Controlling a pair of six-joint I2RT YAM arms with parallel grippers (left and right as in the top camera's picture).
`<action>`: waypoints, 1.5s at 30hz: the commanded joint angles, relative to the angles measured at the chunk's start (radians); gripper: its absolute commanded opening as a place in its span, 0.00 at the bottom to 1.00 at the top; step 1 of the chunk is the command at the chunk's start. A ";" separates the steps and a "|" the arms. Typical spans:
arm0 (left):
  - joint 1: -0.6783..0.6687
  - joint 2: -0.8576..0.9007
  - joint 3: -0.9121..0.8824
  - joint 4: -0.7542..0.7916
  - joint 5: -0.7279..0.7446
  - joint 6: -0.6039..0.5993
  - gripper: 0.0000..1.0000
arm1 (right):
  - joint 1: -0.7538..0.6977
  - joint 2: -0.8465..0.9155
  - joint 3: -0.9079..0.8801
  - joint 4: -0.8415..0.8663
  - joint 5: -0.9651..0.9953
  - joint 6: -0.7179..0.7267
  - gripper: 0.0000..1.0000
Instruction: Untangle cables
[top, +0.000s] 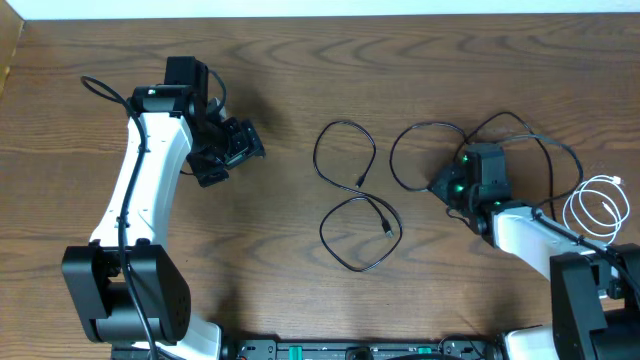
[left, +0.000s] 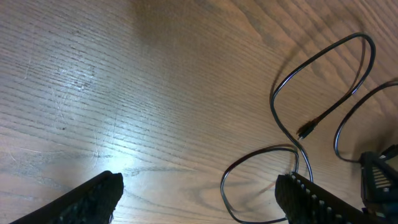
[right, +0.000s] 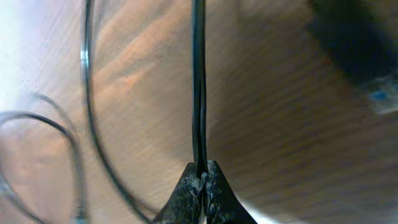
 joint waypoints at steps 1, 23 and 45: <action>-0.007 0.001 0.005 -0.007 -0.006 0.009 0.84 | -0.047 -0.003 0.060 -0.065 0.033 -0.249 0.01; -0.057 0.001 0.005 -0.006 -0.007 0.009 0.84 | -0.472 -0.046 0.901 -0.900 0.565 -0.598 0.01; -0.057 0.001 0.005 -0.007 -0.007 0.009 0.84 | -0.636 -0.042 0.887 -0.951 0.343 -0.608 0.67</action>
